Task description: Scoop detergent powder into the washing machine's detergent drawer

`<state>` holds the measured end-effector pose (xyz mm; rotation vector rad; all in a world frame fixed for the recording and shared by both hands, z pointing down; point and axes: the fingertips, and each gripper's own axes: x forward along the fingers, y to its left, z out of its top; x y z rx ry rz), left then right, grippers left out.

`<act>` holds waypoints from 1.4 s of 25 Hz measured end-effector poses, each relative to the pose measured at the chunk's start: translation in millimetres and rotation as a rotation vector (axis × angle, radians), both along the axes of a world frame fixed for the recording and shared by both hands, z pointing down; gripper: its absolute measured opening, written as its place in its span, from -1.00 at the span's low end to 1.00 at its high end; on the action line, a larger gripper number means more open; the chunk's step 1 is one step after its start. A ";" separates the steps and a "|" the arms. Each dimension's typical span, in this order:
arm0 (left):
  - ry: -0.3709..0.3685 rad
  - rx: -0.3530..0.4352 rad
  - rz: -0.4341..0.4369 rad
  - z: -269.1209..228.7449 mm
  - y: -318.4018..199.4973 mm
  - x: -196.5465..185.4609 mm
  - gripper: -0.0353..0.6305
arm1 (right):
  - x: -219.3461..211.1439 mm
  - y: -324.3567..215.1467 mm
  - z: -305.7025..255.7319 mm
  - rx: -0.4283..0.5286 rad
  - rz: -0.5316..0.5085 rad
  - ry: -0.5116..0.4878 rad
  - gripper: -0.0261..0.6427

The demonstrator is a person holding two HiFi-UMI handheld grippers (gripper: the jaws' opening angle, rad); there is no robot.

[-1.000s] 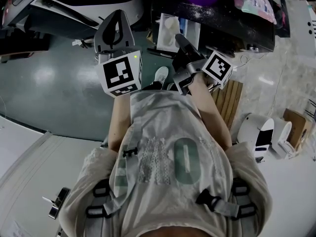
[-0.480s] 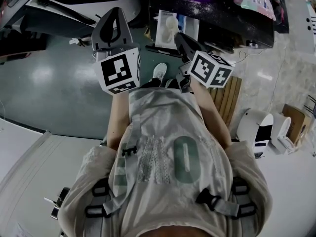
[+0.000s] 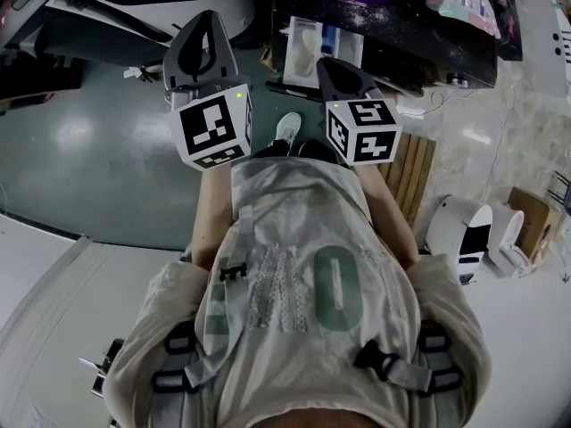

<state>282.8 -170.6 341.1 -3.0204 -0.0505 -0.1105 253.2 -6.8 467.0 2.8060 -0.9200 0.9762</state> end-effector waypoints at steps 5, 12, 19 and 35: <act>-0.008 -0.002 -0.005 5.8 -3.4 0.8 -0.83 | 0.9 -0.6 3.1 -0.135 -0.052 0.066 -0.89; -0.012 -0.008 -0.005 8.4 -6.2 3.1 -0.83 | -1.1 -5.4 5.7 -0.354 -0.150 0.190 -0.89; -0.011 -0.008 -0.010 9.3 -7.9 2.0 -0.83 | -0.5 -8.7 4.1 -0.625 -0.260 0.366 -0.89; -0.031 -0.024 -0.027 18.6 -6.1 -6.2 -0.83 | -3.5 -1.3 5.8 -1.126 -0.557 0.775 -0.89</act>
